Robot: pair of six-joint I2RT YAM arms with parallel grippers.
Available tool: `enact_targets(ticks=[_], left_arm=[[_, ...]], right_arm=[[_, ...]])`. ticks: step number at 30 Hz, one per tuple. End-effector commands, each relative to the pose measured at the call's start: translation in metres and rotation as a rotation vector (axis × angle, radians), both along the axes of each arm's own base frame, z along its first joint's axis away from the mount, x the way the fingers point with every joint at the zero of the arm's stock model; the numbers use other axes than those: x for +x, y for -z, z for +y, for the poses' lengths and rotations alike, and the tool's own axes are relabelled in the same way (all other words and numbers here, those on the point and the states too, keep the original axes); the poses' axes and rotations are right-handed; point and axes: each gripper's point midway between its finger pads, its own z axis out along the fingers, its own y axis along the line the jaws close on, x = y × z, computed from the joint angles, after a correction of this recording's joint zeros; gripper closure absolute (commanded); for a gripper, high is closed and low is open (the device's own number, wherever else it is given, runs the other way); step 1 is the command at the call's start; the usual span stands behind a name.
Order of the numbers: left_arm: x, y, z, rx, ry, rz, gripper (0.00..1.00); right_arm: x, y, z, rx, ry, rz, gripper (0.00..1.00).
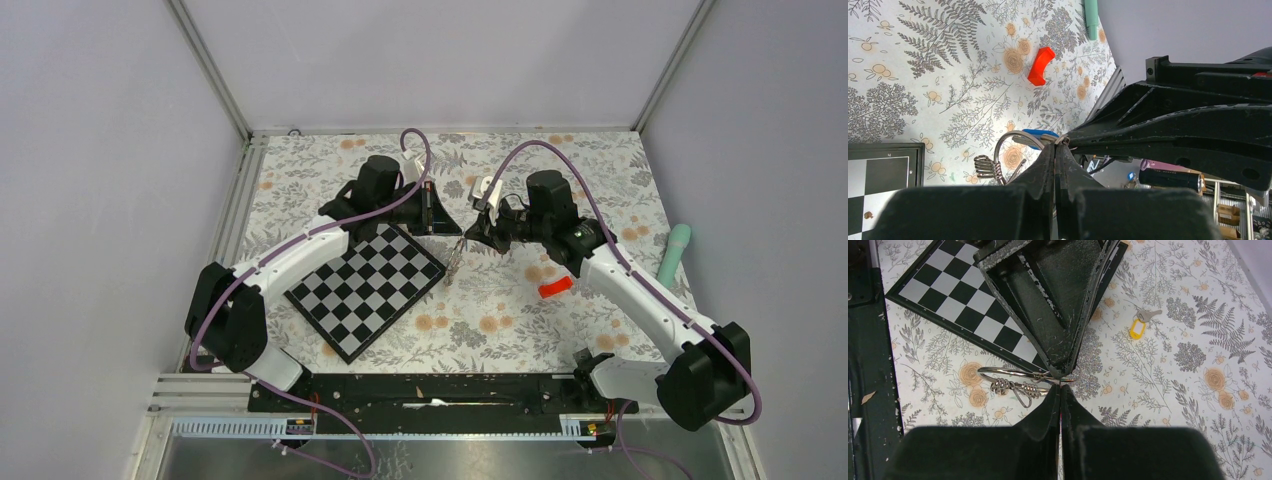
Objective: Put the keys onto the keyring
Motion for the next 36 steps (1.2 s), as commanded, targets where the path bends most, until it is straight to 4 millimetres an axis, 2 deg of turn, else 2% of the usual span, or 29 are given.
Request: enact_targets(ticks=[1, 36], left_arm=[[0.001, -0.03, -0.008, -0.052, 0.022, -0.09, 1.0], [-0.01, -0.027, -0.018, -0.044, 0.067, -0.091, 1.0]], right_arm=[[0.008, -0.017, 0.006, 0.034, 0.013, -0.046, 1.0], [0.022, -0.018, 0.007, 0.046, 0.078, -0.043, 1.0]])
